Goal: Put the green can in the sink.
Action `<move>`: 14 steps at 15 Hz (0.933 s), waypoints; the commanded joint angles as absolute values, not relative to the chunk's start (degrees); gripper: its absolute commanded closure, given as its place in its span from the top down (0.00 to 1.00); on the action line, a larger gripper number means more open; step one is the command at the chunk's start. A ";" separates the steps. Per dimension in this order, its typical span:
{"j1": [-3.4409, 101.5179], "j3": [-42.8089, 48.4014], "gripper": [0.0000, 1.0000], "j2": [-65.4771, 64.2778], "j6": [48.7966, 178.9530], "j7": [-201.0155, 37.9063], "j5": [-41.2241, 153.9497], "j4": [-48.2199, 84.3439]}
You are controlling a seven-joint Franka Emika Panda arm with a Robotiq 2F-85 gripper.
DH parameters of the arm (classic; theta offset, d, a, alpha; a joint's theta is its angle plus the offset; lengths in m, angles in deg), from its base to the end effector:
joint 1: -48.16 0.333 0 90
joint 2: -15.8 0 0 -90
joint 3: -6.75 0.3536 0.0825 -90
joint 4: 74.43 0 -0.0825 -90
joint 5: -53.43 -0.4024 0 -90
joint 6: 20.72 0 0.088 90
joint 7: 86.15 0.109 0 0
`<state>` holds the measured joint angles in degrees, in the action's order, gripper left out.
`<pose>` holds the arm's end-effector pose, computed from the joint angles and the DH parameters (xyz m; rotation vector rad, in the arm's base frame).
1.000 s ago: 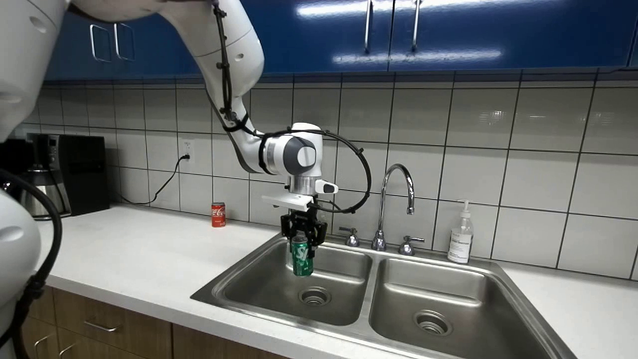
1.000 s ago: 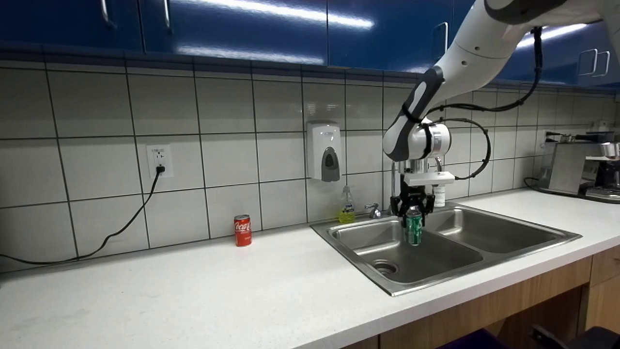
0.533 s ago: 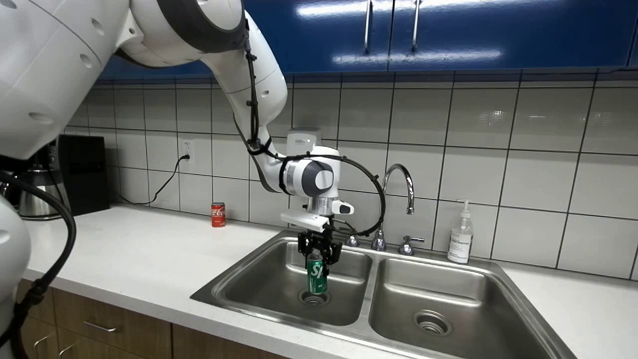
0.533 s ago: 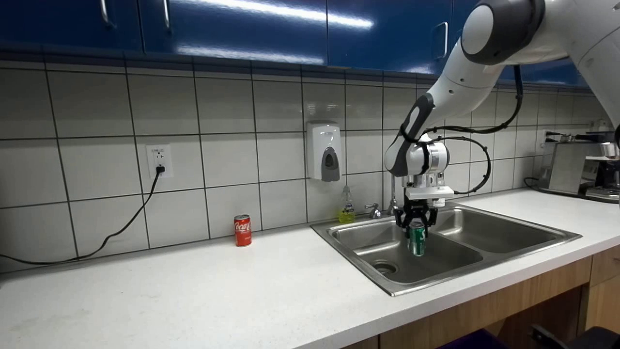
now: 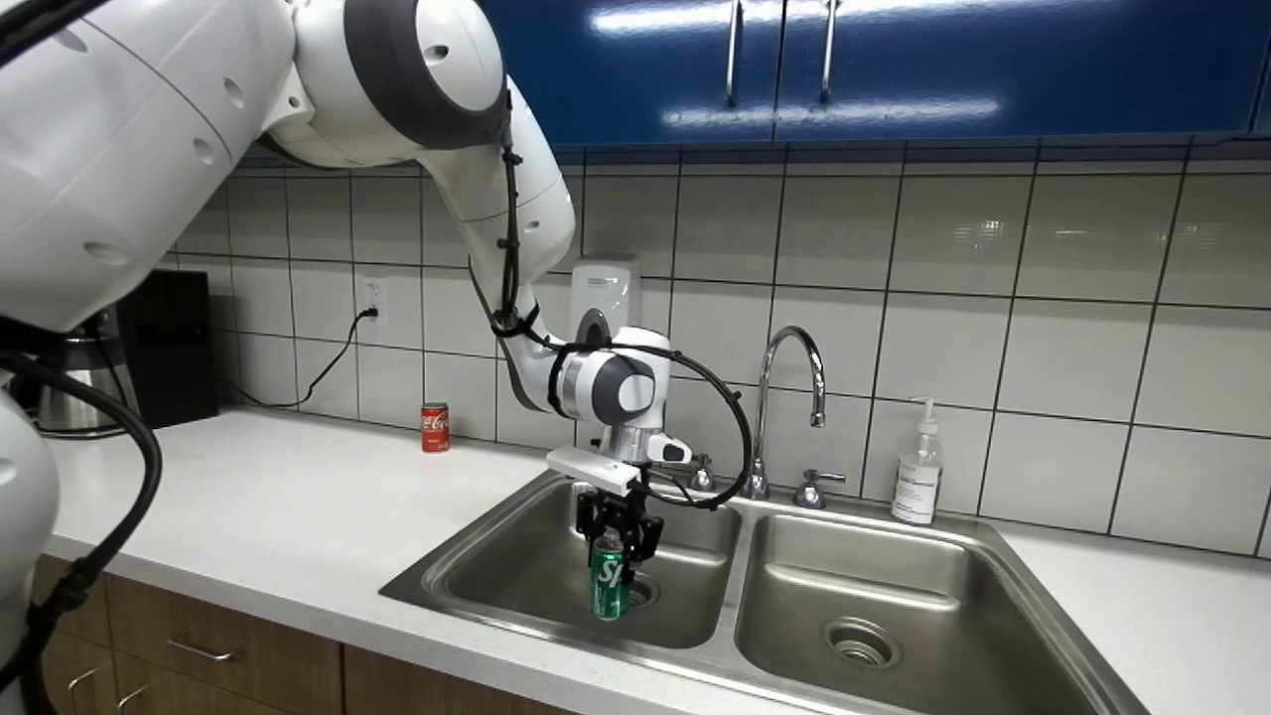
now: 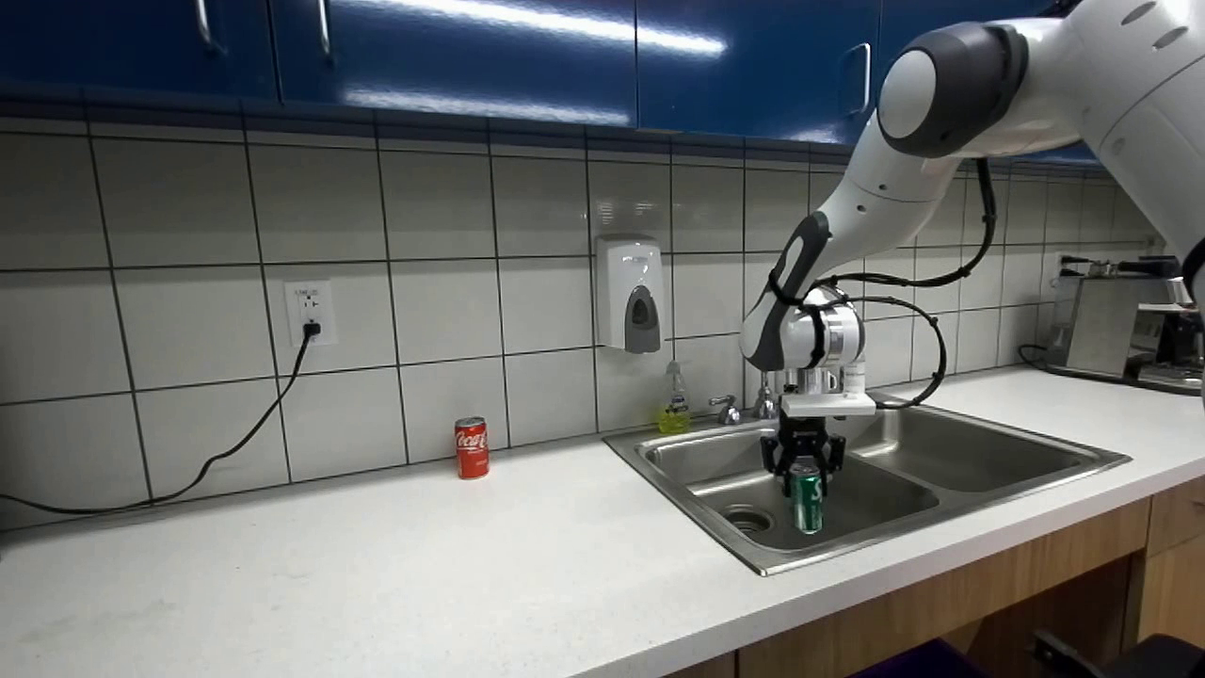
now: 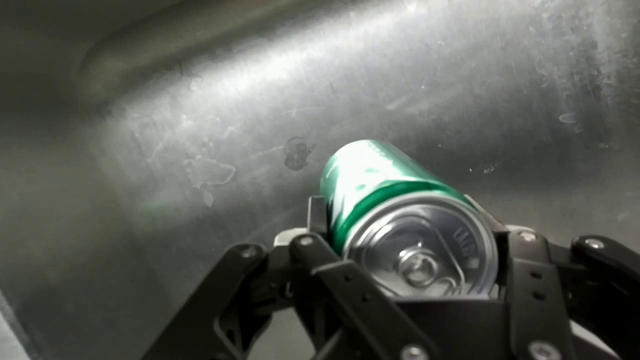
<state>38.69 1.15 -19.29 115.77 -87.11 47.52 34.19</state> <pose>0.6282 -0.1649 0.1819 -3.0725 0.4820 0.1852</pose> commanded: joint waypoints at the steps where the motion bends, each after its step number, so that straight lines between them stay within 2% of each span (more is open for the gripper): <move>1: 37.70 2.75 0.39 -20.10 113.83 -88.37 46.42 33.43; 14: 38.06 3.91 0.39 -22.71 115.23 -88.13 46.45 34.45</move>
